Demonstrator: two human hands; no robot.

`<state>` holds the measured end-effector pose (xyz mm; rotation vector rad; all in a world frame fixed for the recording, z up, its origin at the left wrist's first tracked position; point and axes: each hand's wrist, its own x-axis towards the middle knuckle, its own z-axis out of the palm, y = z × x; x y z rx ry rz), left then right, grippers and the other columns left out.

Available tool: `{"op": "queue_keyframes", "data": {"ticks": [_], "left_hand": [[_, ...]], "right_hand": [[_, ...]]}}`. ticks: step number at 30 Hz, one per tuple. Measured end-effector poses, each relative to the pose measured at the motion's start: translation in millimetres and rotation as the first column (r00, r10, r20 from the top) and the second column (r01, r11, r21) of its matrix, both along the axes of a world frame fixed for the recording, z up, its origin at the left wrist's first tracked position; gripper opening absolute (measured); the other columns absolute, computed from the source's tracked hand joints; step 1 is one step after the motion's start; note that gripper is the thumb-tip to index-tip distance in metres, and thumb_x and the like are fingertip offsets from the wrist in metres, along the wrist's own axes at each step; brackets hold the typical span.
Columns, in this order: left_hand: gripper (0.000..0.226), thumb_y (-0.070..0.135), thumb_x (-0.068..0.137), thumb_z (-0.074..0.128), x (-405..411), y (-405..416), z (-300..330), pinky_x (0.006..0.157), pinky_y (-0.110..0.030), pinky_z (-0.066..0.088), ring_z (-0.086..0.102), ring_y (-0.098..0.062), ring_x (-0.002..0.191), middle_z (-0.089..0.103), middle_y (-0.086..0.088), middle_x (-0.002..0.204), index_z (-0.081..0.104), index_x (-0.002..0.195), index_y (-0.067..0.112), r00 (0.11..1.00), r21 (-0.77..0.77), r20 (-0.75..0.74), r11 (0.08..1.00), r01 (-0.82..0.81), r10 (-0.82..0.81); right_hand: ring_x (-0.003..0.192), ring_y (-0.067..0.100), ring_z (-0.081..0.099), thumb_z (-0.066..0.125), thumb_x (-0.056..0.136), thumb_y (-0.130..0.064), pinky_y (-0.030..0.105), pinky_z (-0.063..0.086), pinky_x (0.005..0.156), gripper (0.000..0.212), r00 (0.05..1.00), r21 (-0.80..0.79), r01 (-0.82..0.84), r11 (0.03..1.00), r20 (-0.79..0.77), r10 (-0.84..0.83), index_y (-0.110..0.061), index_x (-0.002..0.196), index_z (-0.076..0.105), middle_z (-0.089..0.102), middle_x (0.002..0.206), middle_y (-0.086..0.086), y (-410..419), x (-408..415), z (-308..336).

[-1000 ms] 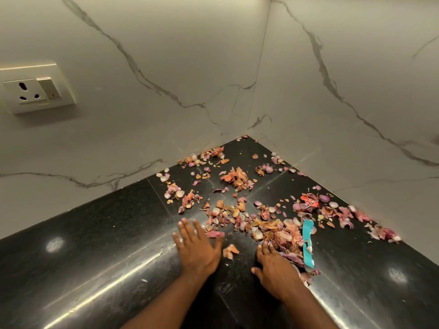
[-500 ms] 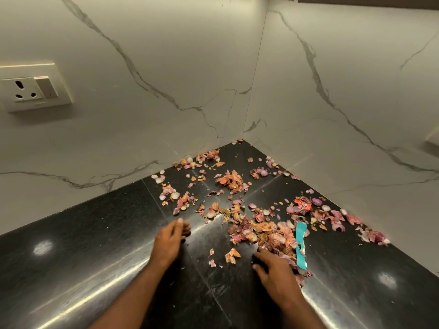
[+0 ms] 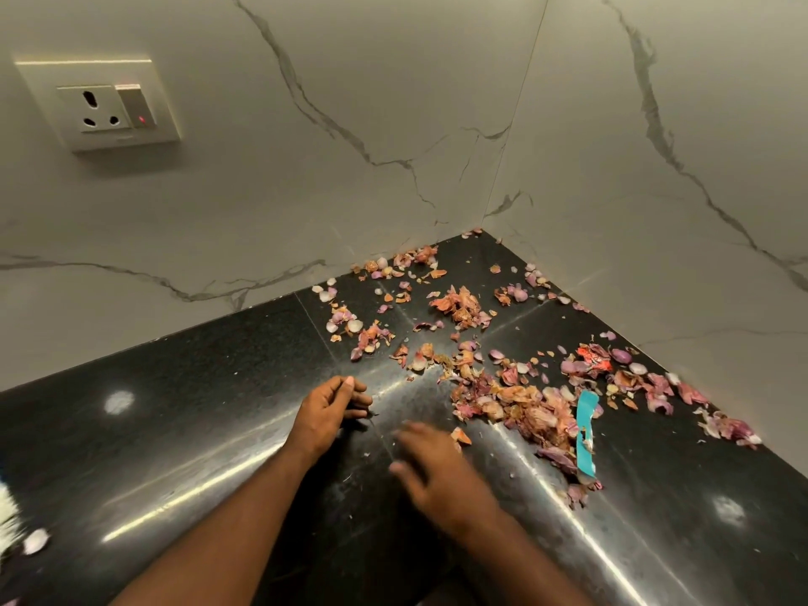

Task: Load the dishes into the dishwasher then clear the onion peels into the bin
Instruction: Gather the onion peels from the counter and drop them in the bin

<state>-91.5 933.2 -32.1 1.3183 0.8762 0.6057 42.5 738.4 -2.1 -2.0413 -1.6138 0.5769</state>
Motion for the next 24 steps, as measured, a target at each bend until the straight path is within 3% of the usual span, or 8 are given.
{"op": "queue_keyframes", "data": {"ticks": [4,7,10,13,17,19,21,24], "left_hand": [[0.039,0.026,0.111,0.044,-3.0,-0.8,-2.0,0.072,-0.041,0.065,0.075,-0.035,0.084,0.075,-0.021,0.092,0.067,0.107,-0.006,1.0,-0.046,0.018,0.999,-0.024,0.024],[0.04,0.025,0.112,0.042,-4.4,-0.8,-1.9,0.07,-0.045,0.064,0.074,-0.038,0.085,0.075,-0.021,0.092,0.066,0.108,-0.007,0.999,-0.063,0.02,0.997,-0.039,0.041],[0.041,0.025,0.112,0.041,-2.4,-1.0,-2.2,0.072,-0.045,0.064,0.075,-0.041,0.086,0.075,-0.023,0.093,0.067,0.107,-0.007,0.999,-0.031,0.008,0.999,-0.04,0.04],[0.042,0.025,0.111,0.041,-2.5,-0.9,-4.4,0.072,-0.04,0.064,0.075,-0.041,0.086,0.075,-0.023,0.091,0.068,0.105,-0.006,1.0,-0.015,0.004,0.999,-0.031,0.031],[0.042,0.025,0.111,0.042,-4.2,2.1,-2.7,0.07,-0.03,0.063,0.075,-0.039,0.085,0.075,-0.022,0.09,0.069,0.104,-0.006,0.999,-0.006,0.015,0.999,-0.038,0.038],[0.041,0.025,0.111,0.042,-3.2,2.3,-3.6,0.07,-0.03,0.063,0.075,-0.038,0.085,0.075,-0.022,0.09,0.07,0.104,-0.006,0.999,0.008,0.018,0.999,-0.035,0.034],[0.041,0.025,0.11,0.043,-1.5,1.5,-5.3,0.071,-0.032,0.064,0.074,-0.038,0.085,0.075,-0.022,0.09,0.07,0.103,-0.005,0.999,0.029,0.017,0.999,-0.029,0.029],[0.04,0.026,0.11,0.044,-1.2,0.0,-4.4,0.071,-0.032,0.064,0.074,-0.038,0.083,0.075,-0.021,0.089,0.071,0.102,-0.003,1.0,0.048,0.007,0.998,-0.03,0.03]], "right_hand": [[0.159,0.023,0.018,0.033,0.109,-0.059,0.044,0.009,0.13,0.061,0.801,-0.126,-0.52,0.845,0.271,0.534,-0.032,0.163,0.027,0.021,0.172,0.006,4.6,-57.5,-40.5],[0.158,0.019,0.024,0.02,0.106,-0.07,0.039,0.01,0.126,0.069,0.794,-0.204,-0.356,0.912,0.449,0.411,-0.035,0.166,0.018,0.022,0.172,-0.003,-0.7,-45.7,-50.8],[0.159,0.016,-0.014,0.017,0.106,-0.07,0.036,-0.016,0.126,0.073,0.936,-0.166,-0.108,0.98,0.316,0.156,-0.034,0.166,-0.002,-0.014,0.171,-0.011,-1.2,1.1,-40.2],[0.155,0.013,-0.024,0.009,0.103,-0.071,0.042,-0.013,0.128,0.073,0.956,-0.232,0.147,0.962,0.283,-0.078,-0.035,0.163,-0.014,-0.026,0.167,-0.014,-7.6,58.1,-30.5],[0.151,0.017,0.031,0.028,0.106,-0.061,0.046,0.025,0.125,0.059,0.95,-0.215,0.309,0.927,0.112,-0.291,-0.037,0.158,0.038,0.035,0.162,-0.013,-6.3,100.8,7.1],[0.118,0.013,0.06,0.055,0.106,-0.021,0.038,0.052,0.103,0.037,0.874,-0.049,0.481,0.875,-0.045,-0.483,-0.041,0.136,0.063,0.06,0.136,-0.014,-4.5,118.3,22.0],[0.097,0.007,0.069,0.064,0.097,0.0,0.033,0.061,0.087,0.045,0.768,0.027,0.633,0.773,-0.147,-0.624,-0.036,0.121,0.074,0.073,0.119,-0.009,-5.5,132.0,33.3],[0.085,0.002,0.071,0.077,0.091,-0.001,0.016,0.056,0.069,0.026,0.669,0.04,0.733,0.679,-0.225,-0.709,-0.025,0.1,0.078,0.076,0.094,-0.007,-4.1,145.8,41.3]]}}
